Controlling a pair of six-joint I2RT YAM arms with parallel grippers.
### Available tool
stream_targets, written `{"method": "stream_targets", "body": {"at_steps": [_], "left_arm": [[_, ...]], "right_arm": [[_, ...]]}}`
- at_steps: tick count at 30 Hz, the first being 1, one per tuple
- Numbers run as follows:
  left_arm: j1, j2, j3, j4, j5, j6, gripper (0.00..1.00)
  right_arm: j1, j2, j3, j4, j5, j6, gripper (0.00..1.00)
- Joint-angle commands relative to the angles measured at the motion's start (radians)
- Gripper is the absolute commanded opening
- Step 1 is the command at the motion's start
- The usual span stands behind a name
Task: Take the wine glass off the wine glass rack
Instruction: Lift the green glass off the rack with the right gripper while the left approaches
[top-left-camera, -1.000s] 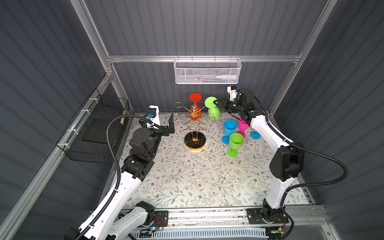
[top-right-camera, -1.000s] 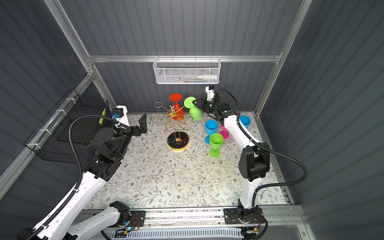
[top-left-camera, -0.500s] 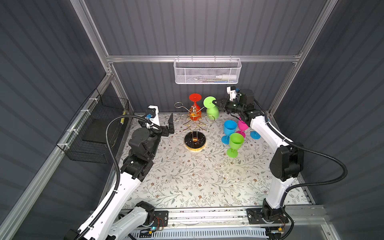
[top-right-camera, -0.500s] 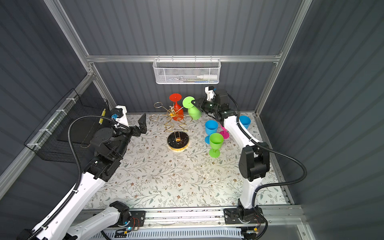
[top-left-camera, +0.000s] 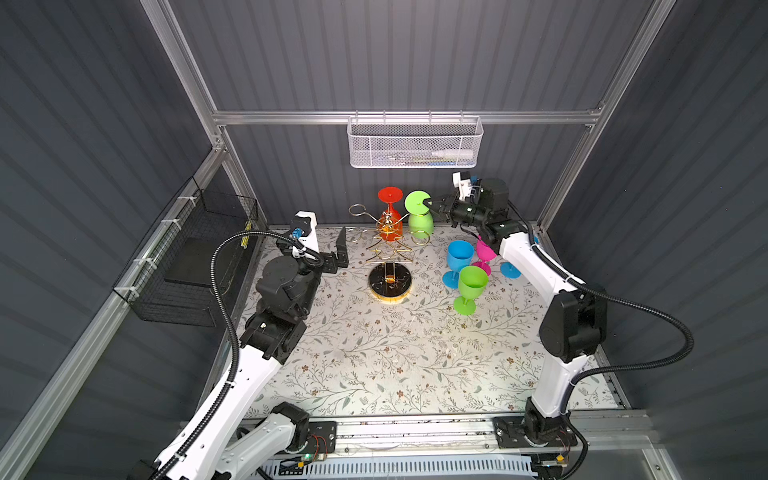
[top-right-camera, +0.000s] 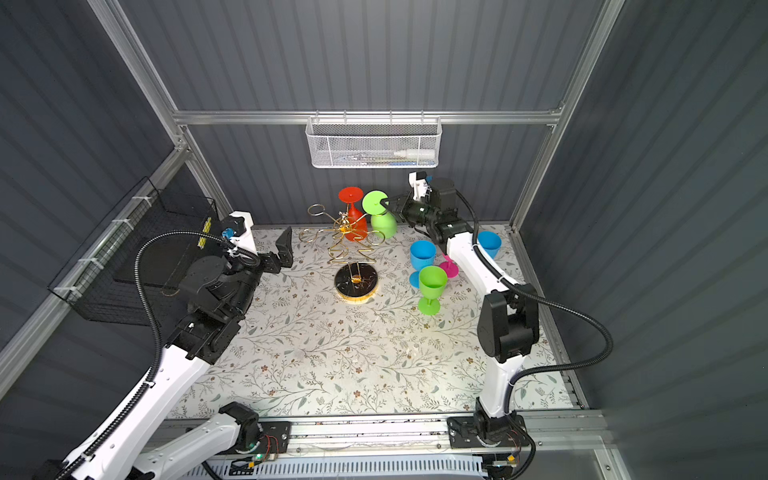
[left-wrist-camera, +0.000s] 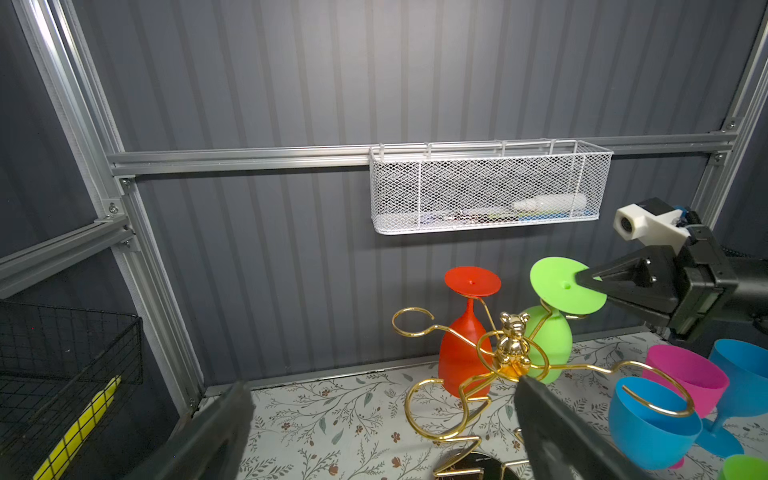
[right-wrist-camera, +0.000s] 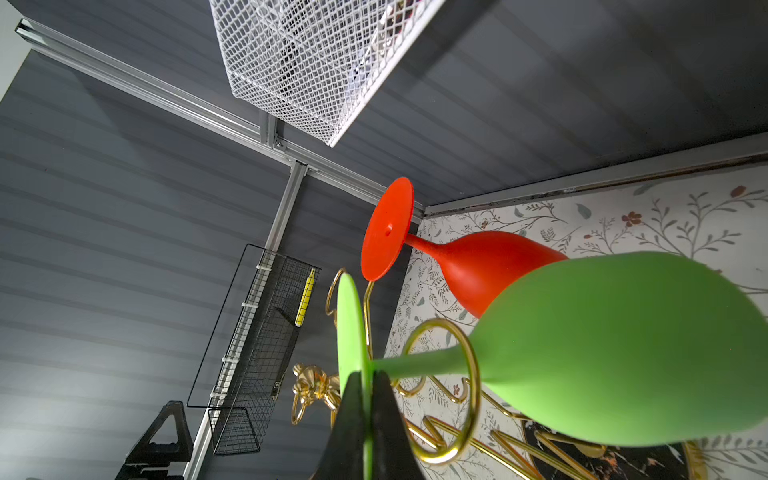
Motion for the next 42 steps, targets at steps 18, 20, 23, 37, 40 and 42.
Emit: {"method": "stream_targets", "body": {"at_steps": [18,20,23,37,40,42], "left_arm": [[0.004,-0.021,-0.016,0.005,0.013,-0.008,1.0],[0.004,-0.02,-0.016,0.006,0.016,-0.009,1.0],[0.004,-0.018,-0.016,0.006,0.018,-0.013,1.0],[0.004,0.015,0.005,0.013,0.06,-0.072,1.0],[0.004,0.047,0.049,-0.03,0.165,-0.108,0.92],[0.004,0.081,0.094,-0.071,0.254,-0.131,0.87]], "right_arm": [[0.037,-0.048,-0.081,0.046,-0.032,-0.008,0.0],[0.036,-0.063,-0.089,0.042,-0.028,-0.016,0.0],[0.034,-0.088,-0.111,0.041,-0.011,-0.023,0.0],[-0.017,-0.23,-0.259,0.075,0.033,-0.033,0.0],[-0.033,-0.284,-0.303,0.067,0.04,-0.05,0.0],[-0.042,-0.33,-0.327,0.045,0.053,-0.082,0.0]]}}
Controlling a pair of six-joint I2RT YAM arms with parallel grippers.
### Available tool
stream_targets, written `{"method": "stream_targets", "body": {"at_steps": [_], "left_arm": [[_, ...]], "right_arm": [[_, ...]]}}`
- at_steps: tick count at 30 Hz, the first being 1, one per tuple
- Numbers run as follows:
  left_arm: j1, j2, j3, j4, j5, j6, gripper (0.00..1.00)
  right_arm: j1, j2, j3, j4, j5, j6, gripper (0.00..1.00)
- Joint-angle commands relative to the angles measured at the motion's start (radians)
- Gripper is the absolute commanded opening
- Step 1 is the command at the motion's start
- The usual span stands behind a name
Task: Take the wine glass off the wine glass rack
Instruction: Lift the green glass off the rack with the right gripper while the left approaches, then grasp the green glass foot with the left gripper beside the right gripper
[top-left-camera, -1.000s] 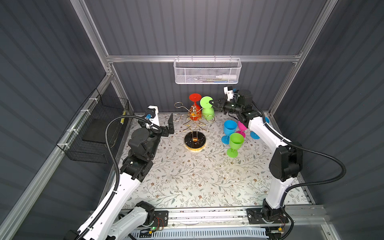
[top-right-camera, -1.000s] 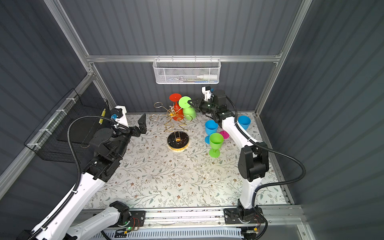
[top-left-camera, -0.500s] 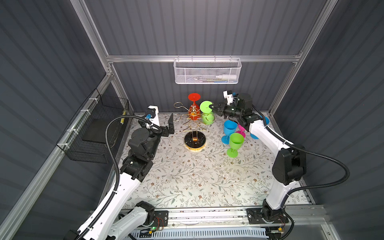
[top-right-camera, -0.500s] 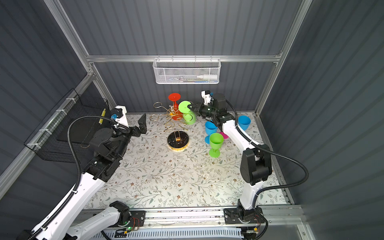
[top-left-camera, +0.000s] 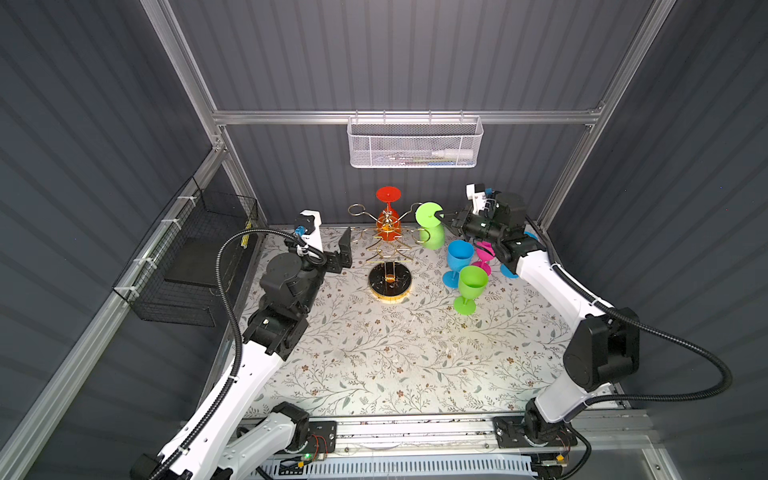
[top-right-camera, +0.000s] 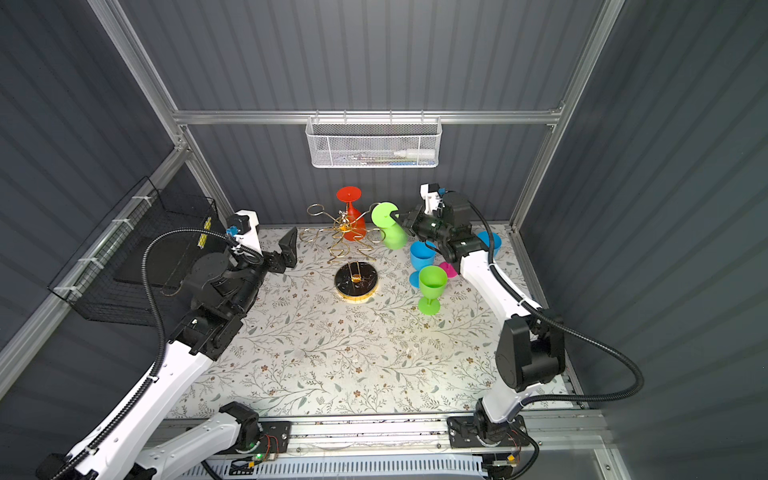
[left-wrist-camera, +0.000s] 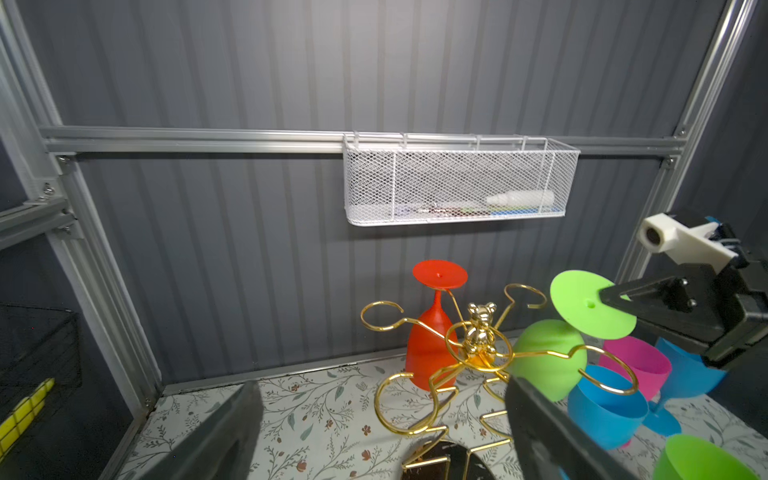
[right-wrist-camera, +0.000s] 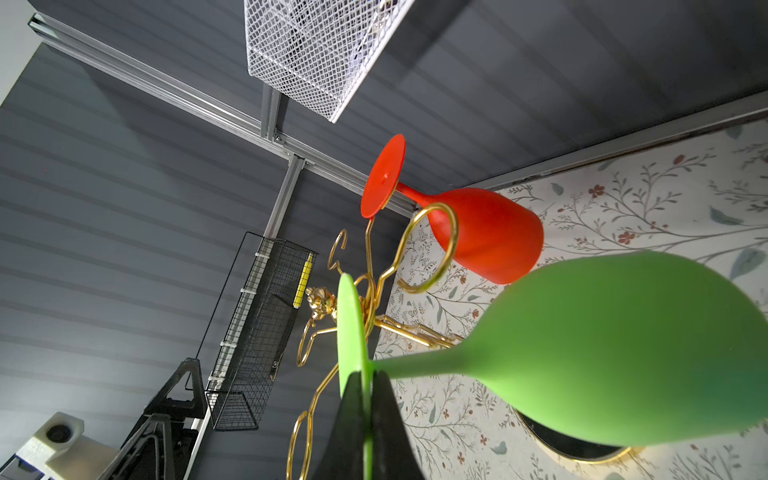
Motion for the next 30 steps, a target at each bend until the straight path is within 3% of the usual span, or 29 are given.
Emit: {"method": "stream_targets", "body": {"at_steps": [1,10,20,24,30], "left_arm": [[0.005,0.046,0.084,-0.059,0.163,-0.055,0.85],[0.019,0.216,0.259,-0.101,0.593,-0.139,0.77],[0.033,0.478,0.456,0.037,1.076,-0.366,0.7],[0.032,0.555,0.494,0.145,1.184,-0.469,0.68],[0.012,0.62,0.518,0.222,1.244,-0.549,0.68]], "right_arm": [[-0.016,-0.089,-0.026,-0.005,0.023,-0.065,0.0],[-0.017,-0.322,-0.049,-0.21,0.14,-0.318,0.0],[0.004,-0.417,-0.018,-0.287,0.069,-0.465,0.0],[0.029,-0.42,0.008,-0.318,0.051,-0.502,0.0],[0.07,-0.406,0.032,-0.332,0.042,-0.522,0.0]]}}
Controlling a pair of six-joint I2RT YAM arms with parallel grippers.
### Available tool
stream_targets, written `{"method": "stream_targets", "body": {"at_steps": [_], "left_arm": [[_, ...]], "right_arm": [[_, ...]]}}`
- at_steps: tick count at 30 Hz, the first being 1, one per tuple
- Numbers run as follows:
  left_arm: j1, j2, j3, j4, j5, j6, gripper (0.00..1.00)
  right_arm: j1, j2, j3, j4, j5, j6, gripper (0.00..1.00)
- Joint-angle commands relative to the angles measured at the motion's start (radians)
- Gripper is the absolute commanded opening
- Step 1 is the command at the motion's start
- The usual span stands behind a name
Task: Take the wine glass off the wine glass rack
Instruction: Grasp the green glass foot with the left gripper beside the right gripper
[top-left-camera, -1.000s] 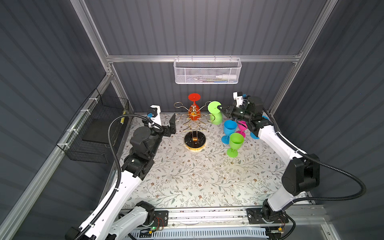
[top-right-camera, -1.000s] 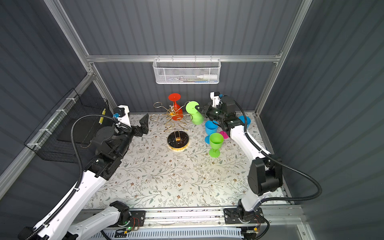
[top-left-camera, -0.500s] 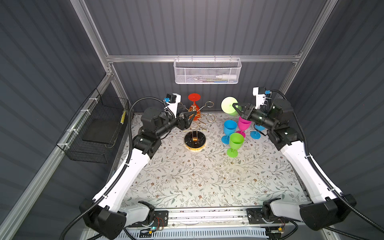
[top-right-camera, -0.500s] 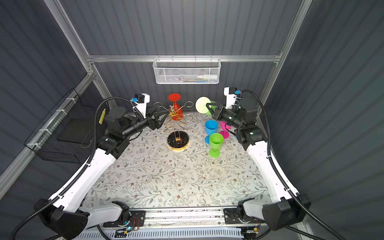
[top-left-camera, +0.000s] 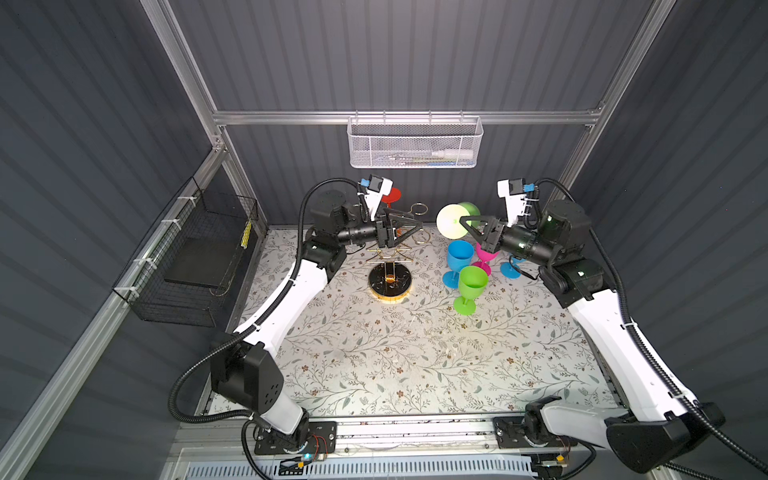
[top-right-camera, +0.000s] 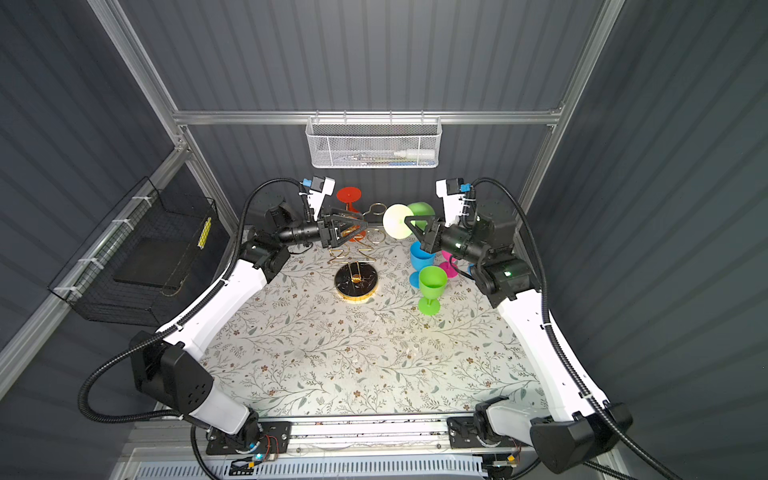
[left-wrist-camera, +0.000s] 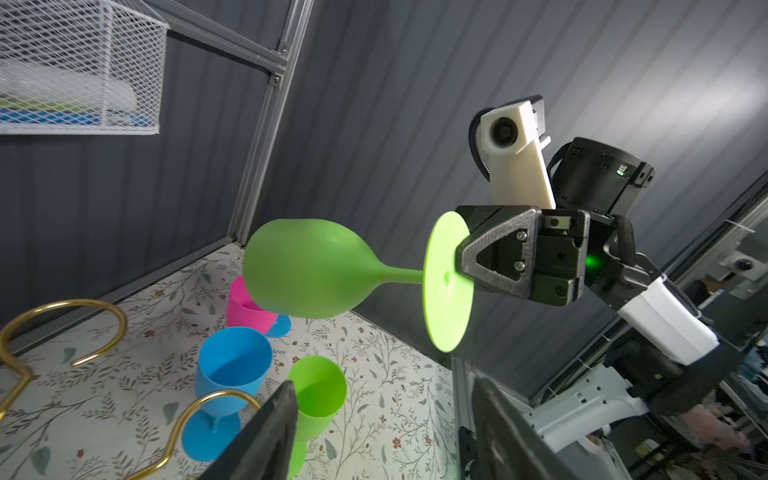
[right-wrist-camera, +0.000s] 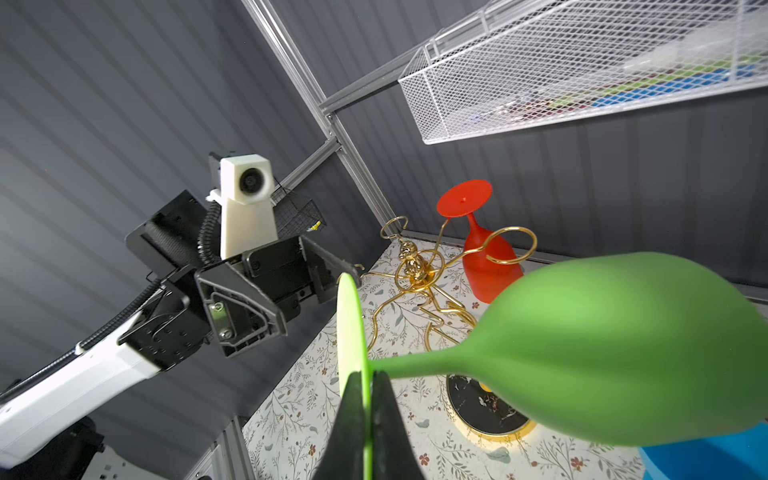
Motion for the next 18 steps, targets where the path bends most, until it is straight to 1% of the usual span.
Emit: {"method": "stream_targets", "body": {"at_steps": [1,7,12,18], "left_arm": [[-0.01,0.018,0.044,0.088,0.094,-0.085,0.68],[-0.024,0.039,0.046,0.166,0.127,-0.148,0.66],[-0.034,0.032,0.038,0.178,0.138,-0.152,0.63],[-0.04,0.035,0.031,0.202,0.155,-0.171,0.53]], "right_arm": [[0.025,0.005,0.042,-0.008,-0.028,-0.039,0.0],[0.071,0.037,0.075,-0.021,-0.015,-0.054,0.0],[0.098,0.064,0.104,-0.03,-0.005,-0.06,0.0],[0.115,0.092,0.128,-0.036,0.002,-0.061,0.0]]}}
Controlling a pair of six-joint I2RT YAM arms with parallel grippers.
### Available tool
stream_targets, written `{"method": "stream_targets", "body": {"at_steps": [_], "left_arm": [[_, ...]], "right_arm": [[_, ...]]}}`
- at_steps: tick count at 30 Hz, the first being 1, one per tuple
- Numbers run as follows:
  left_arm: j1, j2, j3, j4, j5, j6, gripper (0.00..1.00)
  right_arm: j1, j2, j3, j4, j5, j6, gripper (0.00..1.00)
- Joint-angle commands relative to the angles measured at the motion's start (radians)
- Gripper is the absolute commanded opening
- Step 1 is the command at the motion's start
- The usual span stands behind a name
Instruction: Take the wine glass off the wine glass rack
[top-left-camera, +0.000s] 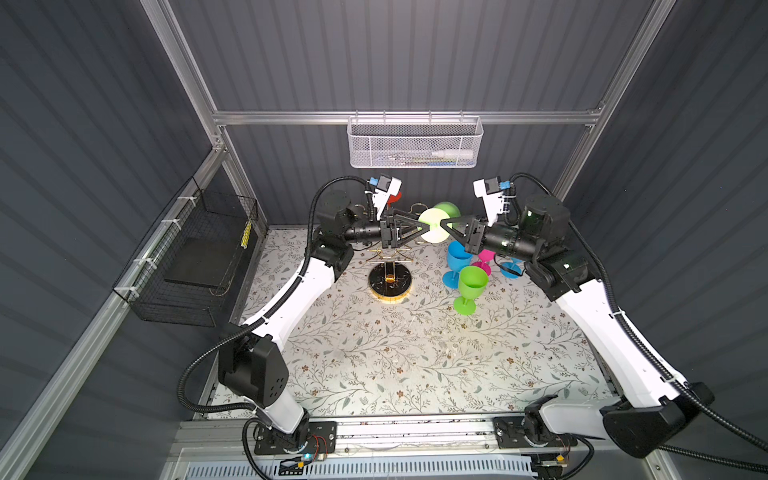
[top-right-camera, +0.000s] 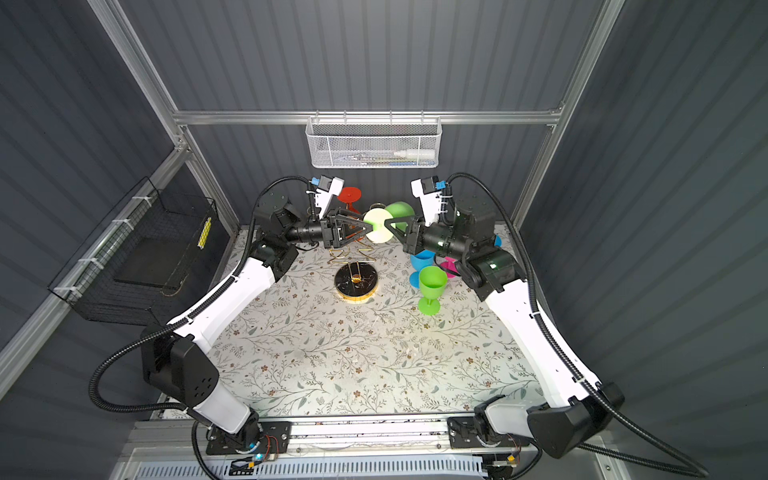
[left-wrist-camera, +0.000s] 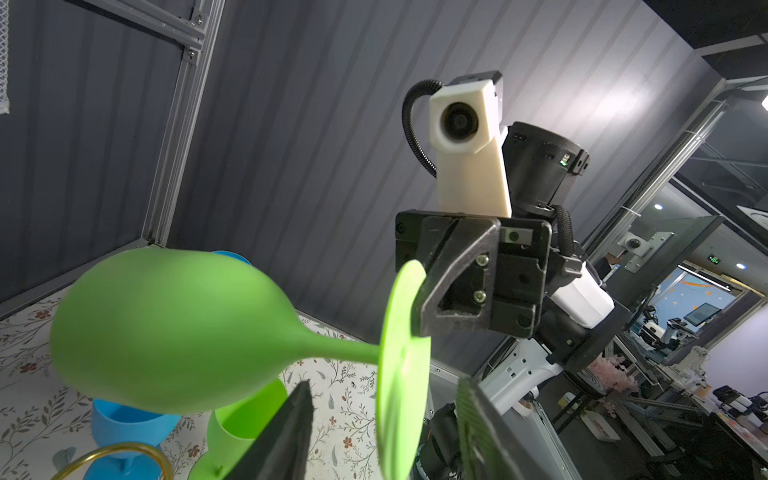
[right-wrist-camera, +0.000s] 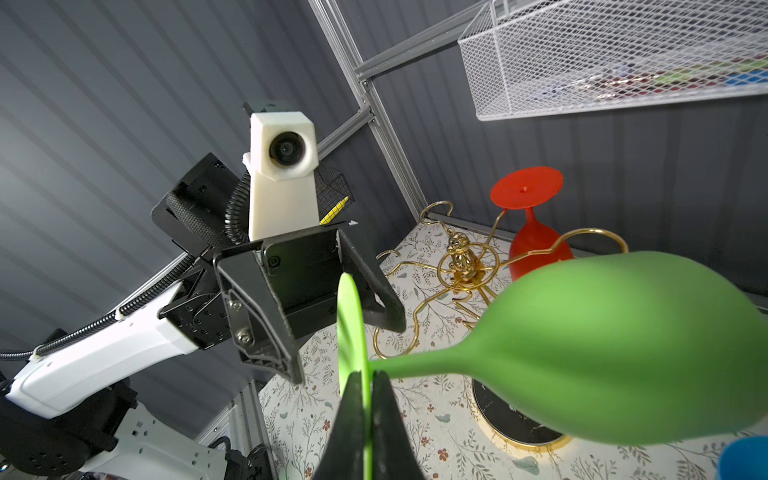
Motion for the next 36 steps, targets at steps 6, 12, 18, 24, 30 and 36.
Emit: {"method": "stream_targets", "body": {"at_steps": [6,12,18,24,30,36], "left_arm": [[-0.009,0.007,0.021,0.1,0.053,-0.072,0.43],[-0.011,0.018,0.014,0.192,0.07,-0.156,0.29],[-0.011,0.019,0.005,0.296,0.085,-0.248,0.12],[-0.011,0.016,0.018,0.297,0.062,-0.31,0.0],[-0.01,0.004,0.064,0.145,0.043,-0.312,0.0],[-0.01,0.008,0.092,0.111,0.066,-0.358,0.0]], "right_arm": [[0.02,0.02,0.057,-0.016,0.02,-0.029,0.0],[0.027,0.021,0.065,-0.031,0.032,-0.036,0.0],[0.03,0.018,0.067,-0.037,0.034,-0.039,0.0],[0.03,-0.007,0.062,-0.067,0.067,-0.071,0.32],[0.026,-0.183,-0.119,0.005,0.293,-0.214,0.85],[0.025,-0.323,-0.349,0.187,0.407,-0.419,0.99]]}}
